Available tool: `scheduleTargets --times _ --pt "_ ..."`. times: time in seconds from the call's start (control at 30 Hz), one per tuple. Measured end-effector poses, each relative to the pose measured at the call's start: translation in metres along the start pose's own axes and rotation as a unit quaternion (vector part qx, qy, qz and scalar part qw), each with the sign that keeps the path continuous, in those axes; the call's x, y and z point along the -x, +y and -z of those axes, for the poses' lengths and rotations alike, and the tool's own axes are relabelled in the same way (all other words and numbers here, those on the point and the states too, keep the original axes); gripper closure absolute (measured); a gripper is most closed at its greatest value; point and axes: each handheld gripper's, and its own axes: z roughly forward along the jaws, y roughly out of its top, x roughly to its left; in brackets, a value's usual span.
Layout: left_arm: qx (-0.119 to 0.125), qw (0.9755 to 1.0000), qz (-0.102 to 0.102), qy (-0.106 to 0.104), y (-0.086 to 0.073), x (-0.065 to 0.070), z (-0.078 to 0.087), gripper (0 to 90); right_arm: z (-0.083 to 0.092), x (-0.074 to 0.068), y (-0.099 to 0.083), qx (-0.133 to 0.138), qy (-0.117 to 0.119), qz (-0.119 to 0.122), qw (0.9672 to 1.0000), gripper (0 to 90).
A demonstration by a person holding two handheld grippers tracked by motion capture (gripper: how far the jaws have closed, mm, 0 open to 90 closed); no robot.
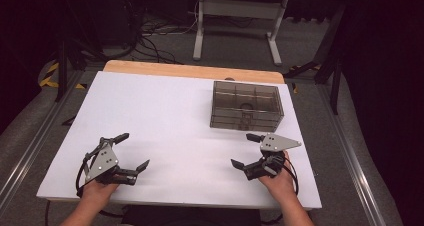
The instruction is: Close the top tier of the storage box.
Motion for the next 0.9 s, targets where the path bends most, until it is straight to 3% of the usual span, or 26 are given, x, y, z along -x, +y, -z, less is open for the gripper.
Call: scheduleTargets --times 0.47,0.6,0.77,0.9 --pt "-0.002 1.0000 0.001 -0.001 0.000 0.000 -0.001 0.6 -0.012 -0.001 -0.025 -0.012 0.002 -0.008 0.9999 0.0" --pt "-0.004 1.0000 0.002 -0.004 -0.001 0.000 -0.001 0.5 -0.017 -0.004 -0.030 -0.015 0.020 -0.025 0.9994 0.0" --pt "-0.005 1.0000 0.004 -0.004 -0.001 0.000 -0.002 0.4 -0.023 -0.009 -0.033 -0.026 0.021 -0.019 0.9993 0.1" --pt "-0.009 0.9999 0.007 -0.007 -0.002 0.000 -0.003 0.2 -0.026 -0.010 -0.035 -0.029 0.026 -0.032 0.9987 0.1"
